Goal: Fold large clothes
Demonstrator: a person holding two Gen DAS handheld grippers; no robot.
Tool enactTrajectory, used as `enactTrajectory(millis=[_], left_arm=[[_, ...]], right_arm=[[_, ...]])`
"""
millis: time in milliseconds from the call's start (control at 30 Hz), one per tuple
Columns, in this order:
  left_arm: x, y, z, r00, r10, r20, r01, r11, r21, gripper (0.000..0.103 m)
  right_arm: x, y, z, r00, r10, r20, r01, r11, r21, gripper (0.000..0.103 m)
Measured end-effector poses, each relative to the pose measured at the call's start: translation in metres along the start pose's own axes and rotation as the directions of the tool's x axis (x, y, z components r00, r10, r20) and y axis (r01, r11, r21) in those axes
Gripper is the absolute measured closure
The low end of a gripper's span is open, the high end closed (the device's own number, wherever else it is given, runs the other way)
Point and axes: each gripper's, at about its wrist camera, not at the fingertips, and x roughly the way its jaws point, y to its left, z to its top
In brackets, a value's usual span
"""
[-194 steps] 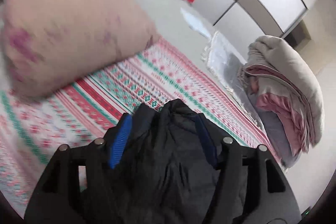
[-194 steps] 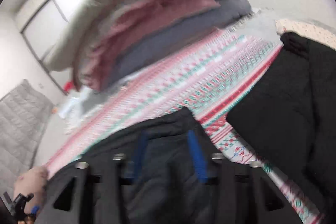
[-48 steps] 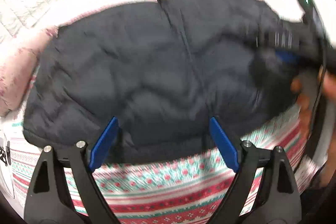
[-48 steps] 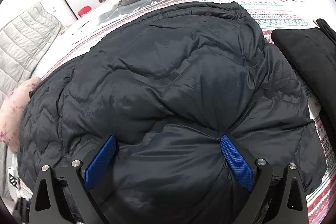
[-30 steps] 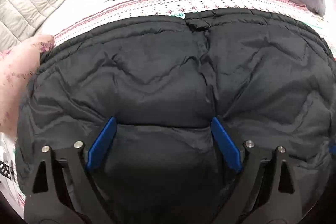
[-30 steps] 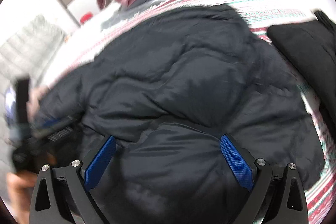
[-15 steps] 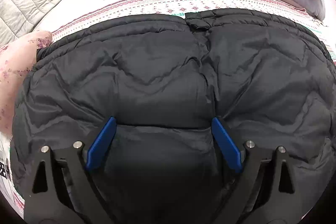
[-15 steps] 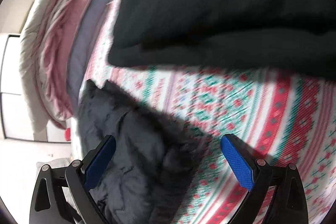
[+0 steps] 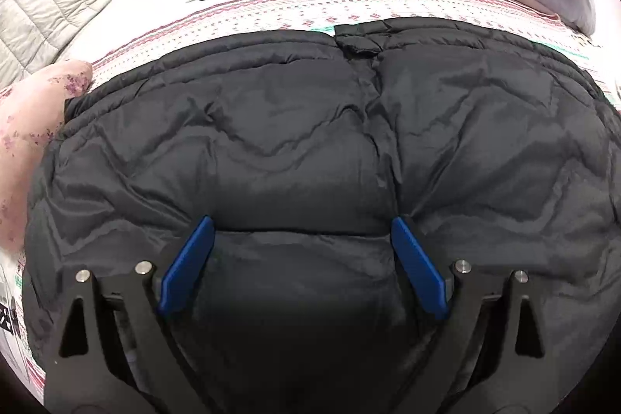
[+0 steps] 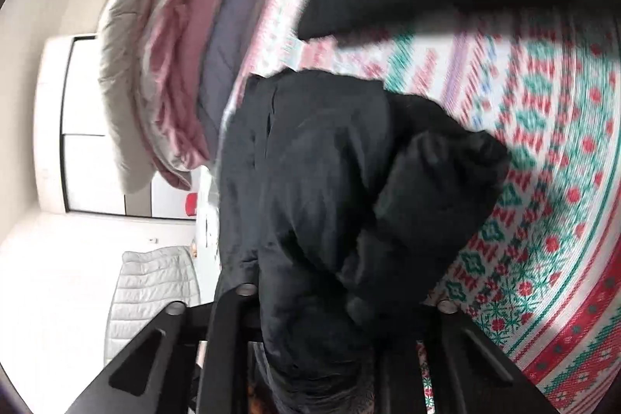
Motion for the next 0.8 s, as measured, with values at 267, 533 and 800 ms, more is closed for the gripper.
enactTrajectory(millis=[267,533,800], left_arm=[[-0.061,0.010,-0.040,0.992,-0.122,0.020,0.120,0.991,0.061,0.011],[-0.111,0.059,-0.091,0.983,-0.178,0.041,0.175,0.982,0.073,0.011],[-0.089,0.174,-0.100,0.984,-0.172,0.050,0.179,0.953,-0.245,0.013]], right_arm=[[-0.047,0.045,-0.002,0.972,-0.052,0.229,0.112,0.960,-0.257,0.089],[-0.070,0.080,-0.014,0.946,0.006,0.325,0.131,0.908,-0.398,0.089],[-0.070,0.132,-0.058,0.930,0.103,0.353,0.156,0.758,-0.634,0.089]])
